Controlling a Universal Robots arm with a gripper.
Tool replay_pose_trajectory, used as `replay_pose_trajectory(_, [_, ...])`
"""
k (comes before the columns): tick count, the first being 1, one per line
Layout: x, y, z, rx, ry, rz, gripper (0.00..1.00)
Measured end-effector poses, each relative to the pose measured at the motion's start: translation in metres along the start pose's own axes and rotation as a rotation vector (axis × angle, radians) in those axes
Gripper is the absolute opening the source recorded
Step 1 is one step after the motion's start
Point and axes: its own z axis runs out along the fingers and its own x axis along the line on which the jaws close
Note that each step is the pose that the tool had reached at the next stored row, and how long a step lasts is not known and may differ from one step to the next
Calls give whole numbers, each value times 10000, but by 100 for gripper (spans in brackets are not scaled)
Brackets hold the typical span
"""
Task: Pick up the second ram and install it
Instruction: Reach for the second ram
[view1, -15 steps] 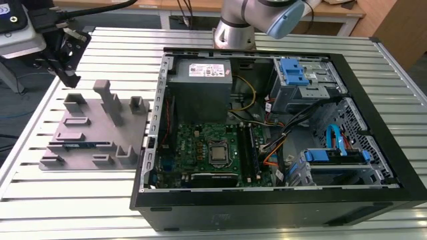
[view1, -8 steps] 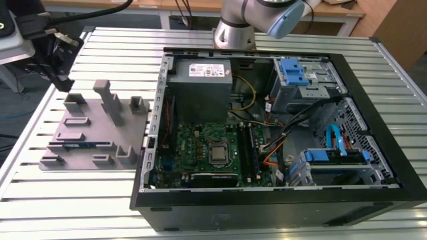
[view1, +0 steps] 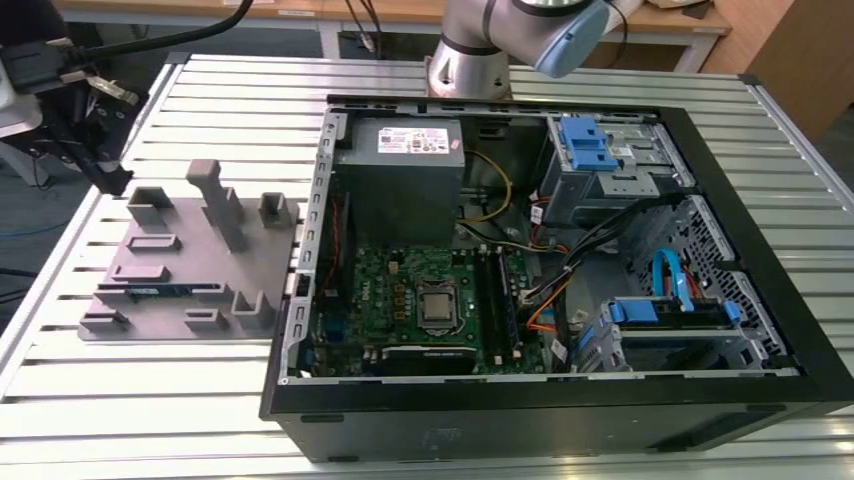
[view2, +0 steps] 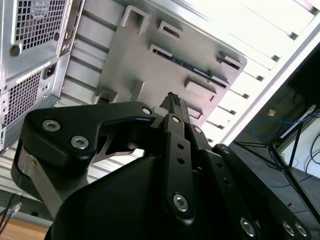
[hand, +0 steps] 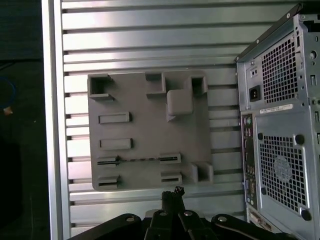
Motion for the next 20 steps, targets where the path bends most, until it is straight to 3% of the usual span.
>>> replay_pose_trajectory(8, [81, -111, 16, 3, -1, -2, 11])
replay_pose_trajectory(15, [95, -305, 77, 3, -1, -2, 11])
replay_pose_trajectory(20, [132, -320, 166, 11, 0, -3, 11])
